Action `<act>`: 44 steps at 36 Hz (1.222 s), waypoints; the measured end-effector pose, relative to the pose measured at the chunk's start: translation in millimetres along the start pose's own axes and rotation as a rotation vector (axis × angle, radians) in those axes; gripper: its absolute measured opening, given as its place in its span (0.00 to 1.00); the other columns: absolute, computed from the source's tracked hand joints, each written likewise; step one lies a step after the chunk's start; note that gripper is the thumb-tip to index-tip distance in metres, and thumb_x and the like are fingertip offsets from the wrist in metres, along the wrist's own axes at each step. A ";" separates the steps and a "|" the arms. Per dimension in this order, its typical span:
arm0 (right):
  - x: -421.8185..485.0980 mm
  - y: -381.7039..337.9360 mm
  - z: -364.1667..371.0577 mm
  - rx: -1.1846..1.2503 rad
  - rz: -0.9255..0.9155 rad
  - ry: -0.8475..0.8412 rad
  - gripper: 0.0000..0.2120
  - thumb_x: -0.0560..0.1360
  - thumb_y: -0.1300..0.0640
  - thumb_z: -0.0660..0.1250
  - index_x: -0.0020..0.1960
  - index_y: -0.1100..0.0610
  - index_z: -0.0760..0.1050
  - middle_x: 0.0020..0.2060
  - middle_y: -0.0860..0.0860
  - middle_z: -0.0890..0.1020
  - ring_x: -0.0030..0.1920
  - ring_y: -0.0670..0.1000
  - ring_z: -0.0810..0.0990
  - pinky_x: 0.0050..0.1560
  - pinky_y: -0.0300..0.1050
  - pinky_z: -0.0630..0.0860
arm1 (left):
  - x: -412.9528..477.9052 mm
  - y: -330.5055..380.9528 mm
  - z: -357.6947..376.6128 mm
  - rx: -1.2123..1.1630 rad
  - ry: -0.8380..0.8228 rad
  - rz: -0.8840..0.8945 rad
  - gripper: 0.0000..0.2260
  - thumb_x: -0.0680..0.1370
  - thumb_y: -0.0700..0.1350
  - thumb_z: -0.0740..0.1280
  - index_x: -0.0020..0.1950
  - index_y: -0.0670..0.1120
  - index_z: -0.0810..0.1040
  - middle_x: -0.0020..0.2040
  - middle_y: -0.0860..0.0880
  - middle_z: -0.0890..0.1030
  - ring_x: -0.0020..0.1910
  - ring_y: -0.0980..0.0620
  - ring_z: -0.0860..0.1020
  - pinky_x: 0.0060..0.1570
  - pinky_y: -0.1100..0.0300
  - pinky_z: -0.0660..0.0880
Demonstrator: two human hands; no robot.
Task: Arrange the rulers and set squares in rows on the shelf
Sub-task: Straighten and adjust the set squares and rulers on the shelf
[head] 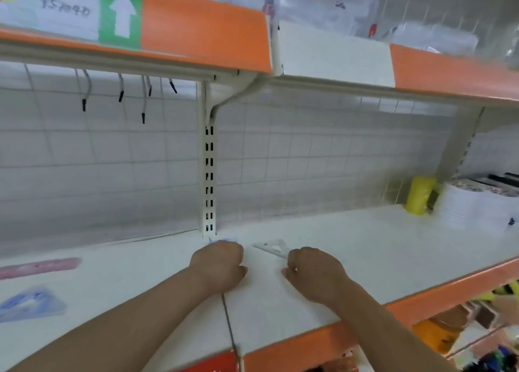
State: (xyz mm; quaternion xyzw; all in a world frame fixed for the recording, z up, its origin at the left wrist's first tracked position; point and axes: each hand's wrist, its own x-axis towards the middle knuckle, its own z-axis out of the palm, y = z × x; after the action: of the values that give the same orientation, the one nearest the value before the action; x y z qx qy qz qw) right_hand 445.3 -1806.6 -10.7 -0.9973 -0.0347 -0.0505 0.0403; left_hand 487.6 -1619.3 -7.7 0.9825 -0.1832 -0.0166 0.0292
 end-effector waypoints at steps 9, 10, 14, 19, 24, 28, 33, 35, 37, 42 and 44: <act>52.6 51.1 4.6 0.015 -0.152 -0.013 0.14 0.80 0.49 0.55 0.61 0.54 0.70 0.57 0.52 0.76 0.57 0.53 0.76 0.53 0.44 0.72 | 30.7 4.6 1.1 0.012 0.004 -0.380 0.10 0.77 0.45 0.58 0.54 0.47 0.76 0.57 0.49 0.77 0.58 0.48 0.75 0.48 0.59 0.72; 57.3 53.7 6.6 0.037 -0.161 -0.021 0.14 0.80 0.49 0.55 0.62 0.53 0.70 0.58 0.52 0.75 0.59 0.53 0.75 0.55 0.45 0.72 | 33.9 3.2 2.8 0.013 0.009 -0.400 0.11 0.77 0.45 0.58 0.56 0.47 0.76 0.58 0.49 0.77 0.59 0.48 0.74 0.51 0.58 0.73; 72.0 58.9 17.5 0.059 -0.252 -0.075 0.16 0.81 0.50 0.55 0.68 0.50 0.67 0.60 0.53 0.71 0.61 0.54 0.72 0.57 0.47 0.72 | 41.5 -0.4 18.5 -0.022 -0.012 -0.439 0.16 0.79 0.48 0.56 0.66 0.50 0.72 0.63 0.49 0.72 0.64 0.47 0.70 0.60 0.54 0.72; 78.7 65.7 25.5 0.038 -0.353 -0.173 0.15 0.81 0.49 0.54 0.65 0.50 0.70 0.50 0.53 0.66 0.50 0.53 0.68 0.48 0.44 0.68 | 40.2 4.1 37.3 -0.050 -0.137 -0.447 0.24 0.78 0.59 0.46 0.73 0.55 0.61 0.78 0.48 0.53 0.74 0.41 0.58 0.69 0.48 0.63; 84.1 76.6 19.0 0.147 -0.408 -0.224 0.11 0.79 0.56 0.59 0.55 0.46 0.78 0.44 0.49 0.65 0.49 0.52 0.69 0.46 0.43 0.70 | 41.5 20.1 39.5 -0.025 -0.042 -0.431 0.26 0.78 0.62 0.45 0.63 0.50 0.73 0.64 0.44 0.69 0.66 0.42 0.67 0.64 0.52 0.68; 89.1 77.7 9.8 0.162 -0.387 -0.253 0.13 0.78 0.60 0.58 0.56 0.50 0.78 0.56 0.51 0.70 0.58 0.52 0.70 0.58 0.44 0.71 | 45.8 31.7 29.7 -0.032 0.023 -0.412 0.16 0.80 0.55 0.57 0.60 0.47 0.76 0.61 0.45 0.70 0.63 0.44 0.68 0.58 0.56 0.69; 89.3 68.2 13.8 0.169 -0.316 -0.293 0.24 0.75 0.44 0.63 0.66 0.55 0.68 0.61 0.52 0.68 0.64 0.53 0.68 0.62 0.47 0.69 | 55.9 23.8 30.0 -0.149 -0.111 -0.391 0.25 0.72 0.62 0.66 0.62 0.50 0.69 0.61 0.48 0.71 0.63 0.46 0.70 0.62 0.52 0.69; 88.6 64.1 16.2 0.152 -0.287 -0.331 0.28 0.72 0.40 0.66 0.63 0.57 0.68 0.57 0.53 0.67 0.61 0.54 0.68 0.59 0.48 0.71 | 59.2 19.8 28.6 -0.106 -0.170 -0.399 0.27 0.72 0.64 0.65 0.63 0.49 0.68 0.60 0.47 0.72 0.60 0.45 0.71 0.62 0.53 0.69; 89.3 61.8 16.4 0.147 -0.260 -0.364 0.28 0.71 0.41 0.68 0.63 0.58 0.68 0.57 0.53 0.66 0.60 0.54 0.70 0.58 0.48 0.72 | 63.2 14.0 30.1 -0.072 -0.186 -0.428 0.29 0.70 0.65 0.65 0.63 0.49 0.69 0.59 0.46 0.70 0.60 0.45 0.70 0.62 0.52 0.70; 92.6 62.3 12.4 0.159 -0.225 -0.407 0.27 0.73 0.48 0.69 0.67 0.58 0.67 0.64 0.55 0.70 0.63 0.54 0.71 0.60 0.45 0.71 | 70.9 9.5 32.7 -0.034 -0.234 -0.480 0.36 0.63 0.70 0.64 0.64 0.51 0.67 0.61 0.48 0.71 0.62 0.45 0.68 0.62 0.51 0.69; 93.6 62.7 9.8 0.151 -0.216 -0.413 0.26 0.73 0.49 0.69 0.67 0.57 0.68 0.64 0.55 0.68 0.64 0.54 0.70 0.61 0.45 0.70 | 72.3 10.3 30.8 -0.044 -0.222 -0.496 0.38 0.62 0.70 0.65 0.66 0.51 0.66 0.61 0.47 0.69 0.63 0.45 0.66 0.63 0.51 0.68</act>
State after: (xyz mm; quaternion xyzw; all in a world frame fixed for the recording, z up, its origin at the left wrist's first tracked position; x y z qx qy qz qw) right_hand 543.7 -1862.0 -15.5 -0.9711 -0.1525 0.1534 0.1012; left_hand 549.9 -1656.5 -39.4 0.9886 0.0616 -0.1348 0.0253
